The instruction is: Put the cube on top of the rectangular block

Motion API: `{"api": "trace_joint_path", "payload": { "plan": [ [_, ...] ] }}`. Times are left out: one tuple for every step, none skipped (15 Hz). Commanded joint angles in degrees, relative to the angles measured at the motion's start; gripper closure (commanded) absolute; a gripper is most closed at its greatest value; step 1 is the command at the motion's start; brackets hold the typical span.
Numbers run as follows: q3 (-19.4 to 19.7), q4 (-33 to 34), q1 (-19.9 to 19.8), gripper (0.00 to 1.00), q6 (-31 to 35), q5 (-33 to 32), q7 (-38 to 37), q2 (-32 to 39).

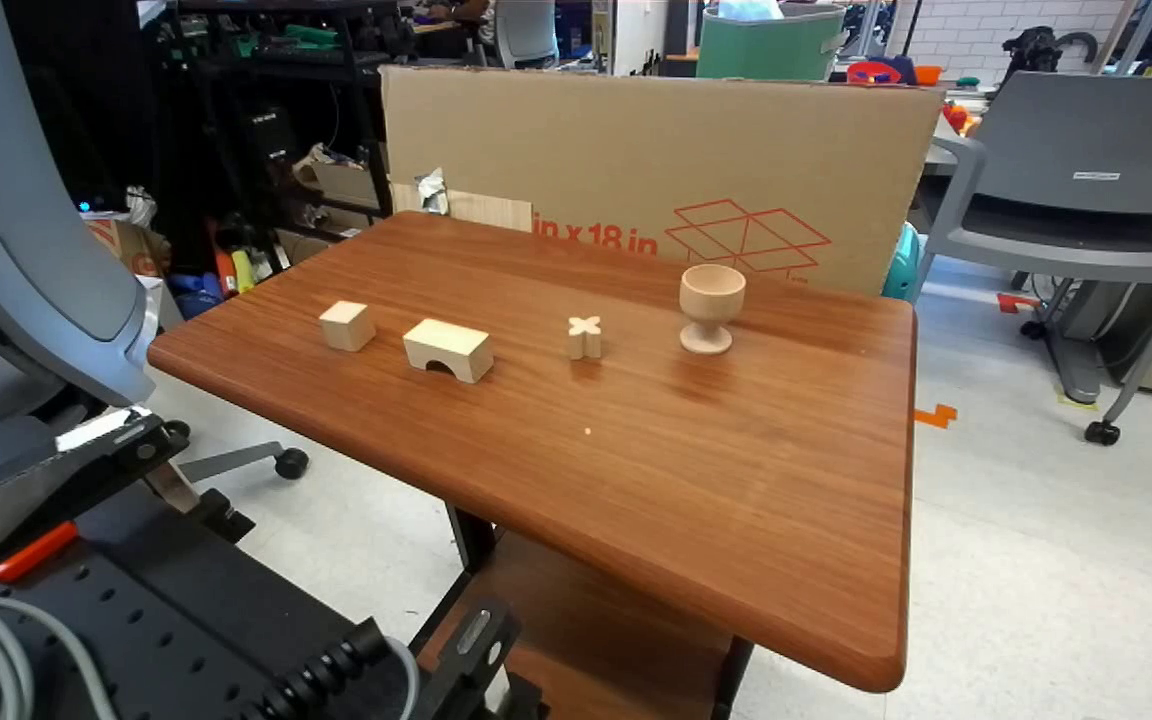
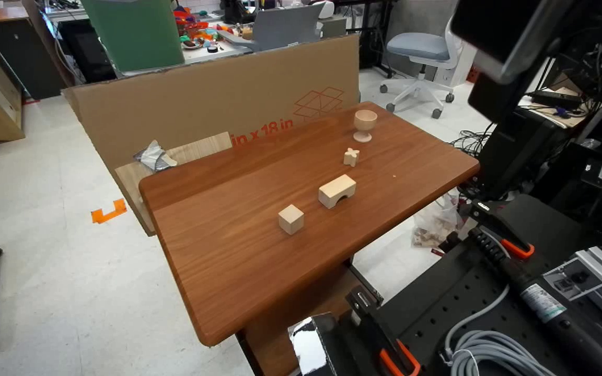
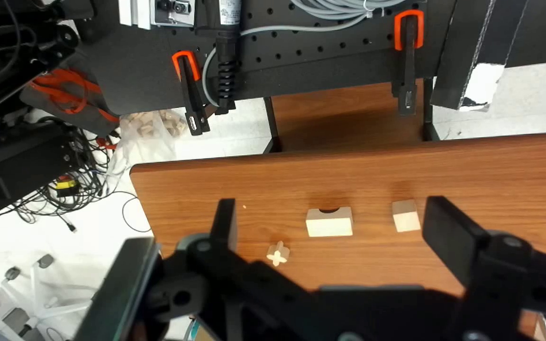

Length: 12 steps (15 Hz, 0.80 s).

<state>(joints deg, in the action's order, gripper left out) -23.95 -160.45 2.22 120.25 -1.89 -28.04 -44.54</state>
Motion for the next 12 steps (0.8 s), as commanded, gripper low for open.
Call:
{"api": "trace_joint_path", "payload": {
  "plan": [
    [1.1, 0.1, 1.1, 0.0, -0.1, -1.0, -0.7, 0.3],
    [1.1, 0.1, 1.1, 0.0, -0.1, -1.0, -0.7, 0.3],
    [1.1, 0.1, 1.1, 0.0, -0.1, -1.0, -0.7, 0.3],
    [1.1, 0.1, 1.1, 0.0, -0.1, -1.0, -0.7, 0.3],
    [1.1, 0.1, 1.1, 0.0, -0.1, -1.0, -0.7, 0.3],
    [1.1, 0.1, 1.1, 0.0, -0.1, -1.0, -0.7, 0.3],
    [1.0, 0.7, 0.4, 0.0, 0.2, -1.3, -0.9, 1.6],
    [1.0, 1.9, -0.7, 0.0, 0.4, -1.7, -1.1, 4.1],
    [1.2, 2.7, -1.3, 0.0, 0.5, -1.9, -0.9, 6.1],
    [1.7, 3.7, -2.0, 0.0, 1.1, -2.2, -0.2, 9.0],
    [2.3, 4.5, -2.5, 0.0, 1.7, -2.7, 0.6, 11.6],
    [2.7, 5.8, -3.6, 0.0, 2.1, -3.6, 0.4, 15.1]
  ]
}}
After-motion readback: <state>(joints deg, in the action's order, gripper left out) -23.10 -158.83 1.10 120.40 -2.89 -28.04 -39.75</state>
